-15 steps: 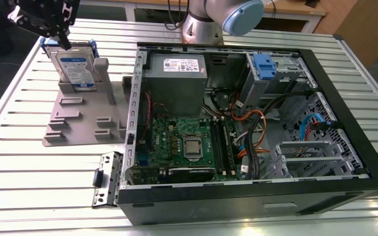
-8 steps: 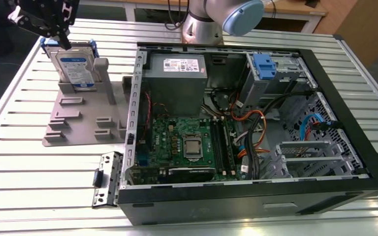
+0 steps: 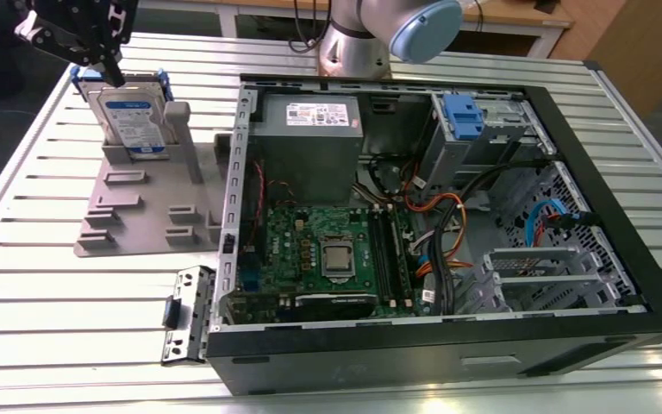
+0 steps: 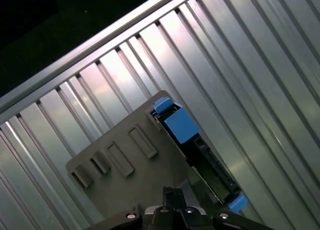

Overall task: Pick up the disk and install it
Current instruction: 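Pick up the disk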

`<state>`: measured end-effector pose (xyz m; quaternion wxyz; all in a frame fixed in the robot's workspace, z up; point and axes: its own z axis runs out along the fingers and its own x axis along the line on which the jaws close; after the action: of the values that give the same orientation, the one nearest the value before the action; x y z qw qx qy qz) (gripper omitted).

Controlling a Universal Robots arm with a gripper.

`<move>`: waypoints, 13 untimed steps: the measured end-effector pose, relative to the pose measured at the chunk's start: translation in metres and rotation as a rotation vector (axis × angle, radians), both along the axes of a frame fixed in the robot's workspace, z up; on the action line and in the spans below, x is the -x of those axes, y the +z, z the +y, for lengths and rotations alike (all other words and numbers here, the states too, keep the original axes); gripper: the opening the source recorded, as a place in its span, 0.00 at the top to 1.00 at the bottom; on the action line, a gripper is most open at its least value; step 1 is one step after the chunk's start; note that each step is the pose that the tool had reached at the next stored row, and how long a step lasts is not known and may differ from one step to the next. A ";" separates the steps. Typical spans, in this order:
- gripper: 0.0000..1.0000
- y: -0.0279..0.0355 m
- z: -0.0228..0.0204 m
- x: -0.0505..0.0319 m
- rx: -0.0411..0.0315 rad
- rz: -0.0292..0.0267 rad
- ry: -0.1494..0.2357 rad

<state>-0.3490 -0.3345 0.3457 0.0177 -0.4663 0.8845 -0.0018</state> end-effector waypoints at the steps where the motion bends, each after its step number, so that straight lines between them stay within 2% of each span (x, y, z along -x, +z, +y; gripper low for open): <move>1: 0.90 0.0000 0.0000 0.0000 -0.0001 -0.0001 0.003; 13: 0.90 0.0000 0.0000 0.0000 0.0000 0.0000 0.040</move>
<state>-0.3490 -0.3344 0.3457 0.0177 -0.4838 0.8750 -0.0014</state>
